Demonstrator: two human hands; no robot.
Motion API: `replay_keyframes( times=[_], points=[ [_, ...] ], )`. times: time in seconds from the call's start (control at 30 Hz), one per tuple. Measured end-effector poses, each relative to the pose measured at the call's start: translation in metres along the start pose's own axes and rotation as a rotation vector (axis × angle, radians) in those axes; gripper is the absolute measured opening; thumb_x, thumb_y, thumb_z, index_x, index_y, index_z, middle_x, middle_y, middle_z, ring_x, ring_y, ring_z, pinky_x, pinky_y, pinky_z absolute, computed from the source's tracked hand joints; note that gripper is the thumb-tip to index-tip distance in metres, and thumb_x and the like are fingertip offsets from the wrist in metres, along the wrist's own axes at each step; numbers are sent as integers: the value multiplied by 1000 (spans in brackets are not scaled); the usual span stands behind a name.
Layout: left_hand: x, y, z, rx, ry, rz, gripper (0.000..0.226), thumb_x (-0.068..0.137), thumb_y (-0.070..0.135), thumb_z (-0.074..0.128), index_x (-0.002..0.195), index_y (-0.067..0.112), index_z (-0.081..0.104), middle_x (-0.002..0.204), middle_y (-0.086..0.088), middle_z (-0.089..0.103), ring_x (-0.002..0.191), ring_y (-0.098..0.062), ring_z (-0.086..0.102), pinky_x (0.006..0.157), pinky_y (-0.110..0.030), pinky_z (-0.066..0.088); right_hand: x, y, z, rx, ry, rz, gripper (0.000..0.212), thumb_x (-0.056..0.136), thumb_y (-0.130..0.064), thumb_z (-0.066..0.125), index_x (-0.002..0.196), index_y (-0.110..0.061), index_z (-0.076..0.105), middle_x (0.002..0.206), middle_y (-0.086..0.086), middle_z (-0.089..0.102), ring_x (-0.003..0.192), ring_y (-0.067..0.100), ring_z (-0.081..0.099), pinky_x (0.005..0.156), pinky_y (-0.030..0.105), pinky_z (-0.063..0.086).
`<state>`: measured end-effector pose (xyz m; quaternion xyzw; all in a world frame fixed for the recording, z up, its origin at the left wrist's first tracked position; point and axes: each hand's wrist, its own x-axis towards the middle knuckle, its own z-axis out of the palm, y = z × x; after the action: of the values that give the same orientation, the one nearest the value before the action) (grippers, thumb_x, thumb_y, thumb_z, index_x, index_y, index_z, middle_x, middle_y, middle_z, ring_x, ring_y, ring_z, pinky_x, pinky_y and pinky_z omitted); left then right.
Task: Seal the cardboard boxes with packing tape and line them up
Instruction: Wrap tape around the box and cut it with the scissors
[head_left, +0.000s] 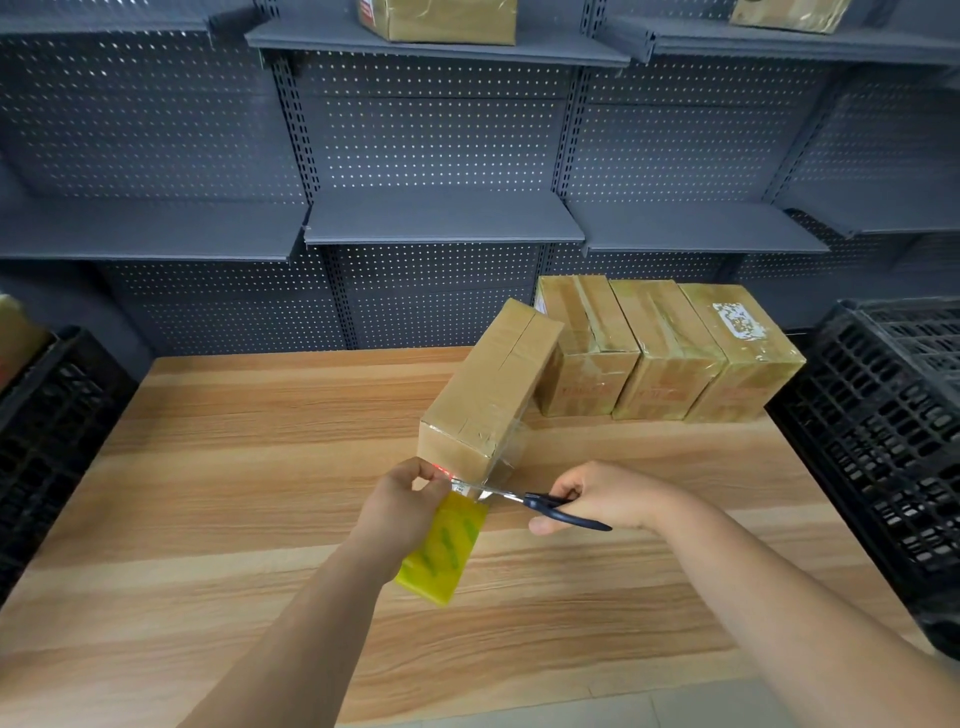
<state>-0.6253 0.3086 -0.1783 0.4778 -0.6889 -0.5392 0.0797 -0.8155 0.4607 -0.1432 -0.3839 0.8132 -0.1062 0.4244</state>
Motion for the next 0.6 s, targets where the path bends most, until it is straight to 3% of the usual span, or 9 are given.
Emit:
replay_keyframes(
  times=[0.3, 0.47, 0.6],
  points=[
    [0, 0, -3, -21, -91, 49, 10, 89, 28, 64, 82, 21, 64, 71, 0, 56, 59, -17, 43, 55, -25, 33, -10, 0, 1, -91, -74, 33, 45, 73, -75, 63, 86, -32, 62, 86, -11, 61, 81, 11, 57, 71, 29, 39],
    [-2, 1, -2, -14, -137, 59, 9, 89, 26, 65, 81, 22, 64, 72, 4, 59, 60, -15, 49, 53, -23, 37, -20, 5, 4, -55, -62, 85, 51, 62, -80, 67, 86, -35, 64, 87, -16, 63, 83, 6, 59, 74, 26, 41],
    [-3, 0, -1, -4, -166, 64, 9, 89, 28, 66, 80, 24, 65, 79, 5, 63, 65, -15, 54, 61, -25, 41, -28, 7, 10, -49, -57, 112, 55, 64, -79, 66, 93, -33, 66, 89, -13, 63, 83, 7, 58, 73, 26, 40]
  ],
)
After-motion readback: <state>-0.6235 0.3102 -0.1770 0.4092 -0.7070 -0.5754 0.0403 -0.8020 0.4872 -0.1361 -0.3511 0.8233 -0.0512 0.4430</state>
